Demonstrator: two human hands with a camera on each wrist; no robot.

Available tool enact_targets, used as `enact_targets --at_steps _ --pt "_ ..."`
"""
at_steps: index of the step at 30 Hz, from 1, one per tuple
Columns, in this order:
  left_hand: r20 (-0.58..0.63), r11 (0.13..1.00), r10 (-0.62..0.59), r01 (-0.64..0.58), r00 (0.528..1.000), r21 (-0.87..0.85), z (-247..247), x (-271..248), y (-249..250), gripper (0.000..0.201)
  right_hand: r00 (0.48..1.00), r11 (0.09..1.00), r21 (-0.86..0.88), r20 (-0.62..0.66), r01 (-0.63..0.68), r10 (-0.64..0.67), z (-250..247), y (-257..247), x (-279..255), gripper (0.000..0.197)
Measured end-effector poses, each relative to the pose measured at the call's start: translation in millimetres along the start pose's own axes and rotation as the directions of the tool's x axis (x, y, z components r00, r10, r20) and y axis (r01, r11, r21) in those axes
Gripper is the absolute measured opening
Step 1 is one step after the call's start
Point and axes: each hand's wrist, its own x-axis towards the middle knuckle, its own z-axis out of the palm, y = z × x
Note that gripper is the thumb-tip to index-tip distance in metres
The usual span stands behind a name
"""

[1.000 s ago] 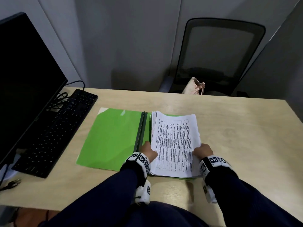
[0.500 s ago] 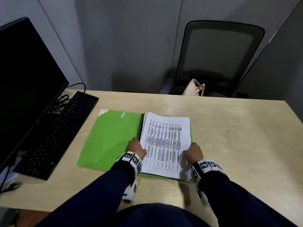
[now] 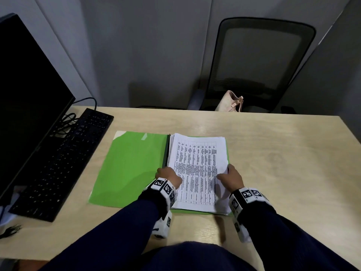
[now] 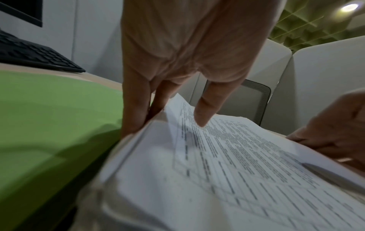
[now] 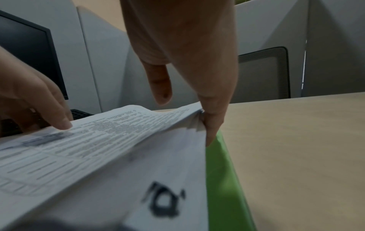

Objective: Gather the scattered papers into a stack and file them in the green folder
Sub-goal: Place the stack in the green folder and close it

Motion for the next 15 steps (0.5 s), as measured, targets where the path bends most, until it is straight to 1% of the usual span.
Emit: enact_targets --at_steps 2,4,6,7,8,9,10,11,12,13,14,15 --pt "0.003 0.999 0.024 -0.023 1.000 -0.038 -5.4 -1.1 -2.4 0.032 1.000 1.000 -0.006 -0.002 -0.001 0.001 0.2 -1.0 1.1 0.047" --pt "0.011 0.987 0.000 0.002 1.000 -0.163 -14.9 2.0 -10.6 0.022 1.000 1.000 -0.027 -0.014 0.012 -0.013 0.3 -2.1 1.5 0.050" --pt "0.030 0.949 -0.046 0.053 0.998 -0.312 -32.3 9.6 -29.6 0.023 0.999 0.998 -0.053 -0.043 0.024 -0.026 1.5 -1.3 2.0 0.056" --pt "0.029 0.935 -0.084 0.089 0.996 -0.343 -44.0 13.2 -45.6 0.023 0.998 0.998 -0.060 -0.051 0.019 -0.022 1.6 -0.2 1.9 0.058" --pt "0.016 0.927 -0.147 0.143 0.989 -0.347 -53.1 17.5 -63.1 0.024 0.998 0.997 -0.070 -0.052 0.015 -0.019 2.2 2.6 1.4 0.060" --pt "-0.013 0.924 -0.209 0.193 0.978 -0.330 -62.5 18.2 -79.4 0.030 0.999 0.997 -0.079 -0.046 0.005 -0.009 1.4 5.4 1.5 0.061" --pt "-0.076 0.928 -0.266 0.235 0.961 -0.288 -69.2 21.0 -98.2 0.037 0.999 0.996 -0.085 -0.032 -0.008 0.005 -0.1 8.2 1.6 0.060" --pt "-0.124 0.941 -0.305 0.279 0.944 -0.190 -73.4 22.0 -117.4 0.038 1.000 0.997 -0.081 -0.012 -0.020 0.019 -1.5 11.9 2.6 0.058" --pt "-0.163 0.935 -0.345 0.322 0.924 -0.150 -72.9 23.4 -135.4 0.034 1.000 0.997 -0.078 0.010 -0.026 0.026 -3.6 15.1 3.3 0.056" --pt "-0.175 0.933 -0.358 0.345 0.917 -0.100 -71.6 24.3 -151.8 0.031 0.999 0.996 -0.089 0.029 -0.026 0.029 -5.5 17.5 4.4 0.054" --pt "-0.168 0.926 -0.370 0.347 0.914 -0.150 -69.2 31.2 -168.1 0.034 0.999 0.994 -0.108 0.038 -0.016 0.021 -7.3 19.3 6.2 0.051" --pt "-0.147 0.906 -0.404 0.373 0.903 -0.199 -69.0 32.5 -179.4 0.036 0.999 0.991 -0.133 0.043 -0.005 0.011 -8.6 20.0 8.0 0.048"
